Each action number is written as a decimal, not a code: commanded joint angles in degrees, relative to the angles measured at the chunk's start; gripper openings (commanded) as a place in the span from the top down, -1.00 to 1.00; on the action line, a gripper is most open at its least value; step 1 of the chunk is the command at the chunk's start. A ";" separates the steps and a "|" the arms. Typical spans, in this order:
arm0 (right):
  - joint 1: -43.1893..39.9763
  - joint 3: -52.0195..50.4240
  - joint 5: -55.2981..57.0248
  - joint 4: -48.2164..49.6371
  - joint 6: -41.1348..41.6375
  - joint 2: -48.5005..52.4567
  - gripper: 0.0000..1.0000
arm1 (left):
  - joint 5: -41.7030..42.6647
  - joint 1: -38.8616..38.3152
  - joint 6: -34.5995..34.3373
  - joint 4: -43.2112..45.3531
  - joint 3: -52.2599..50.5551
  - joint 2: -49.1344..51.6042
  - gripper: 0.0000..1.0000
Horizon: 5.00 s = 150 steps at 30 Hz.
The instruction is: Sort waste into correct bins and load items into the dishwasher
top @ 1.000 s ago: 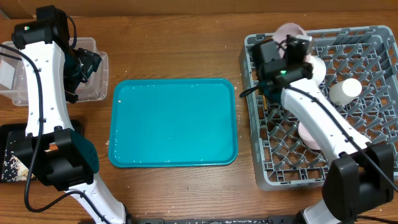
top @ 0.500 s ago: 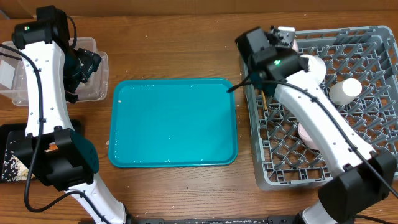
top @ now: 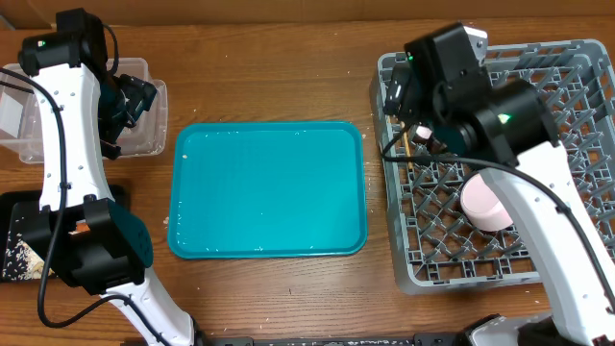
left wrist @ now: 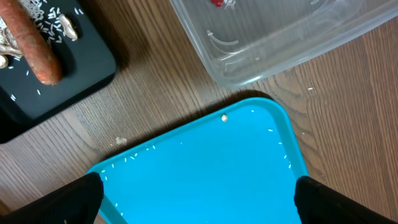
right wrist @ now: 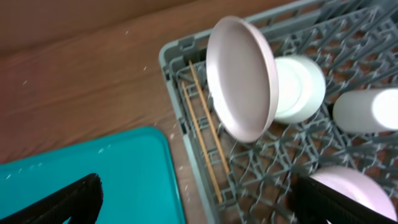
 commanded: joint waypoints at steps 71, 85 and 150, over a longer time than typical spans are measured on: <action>6.49 -21.55 -21.73 11.56 -23.76 -12.11 -1.00 | -0.02 -0.13 -1.20 -0.07 -0.31 -1.70 -1.00; -9.53 -30.56 -32.92 19.10 -28.11 -26.69 -1.00 | -0.02 -0.13 -1.20 -0.07 -0.31 -1.70 -0.99; -23.37 -105.39 -22.34 71.12 -27.65 -89.66 -1.00 | -0.02 -0.13 -1.20 0.07 -0.31 -1.70 -1.00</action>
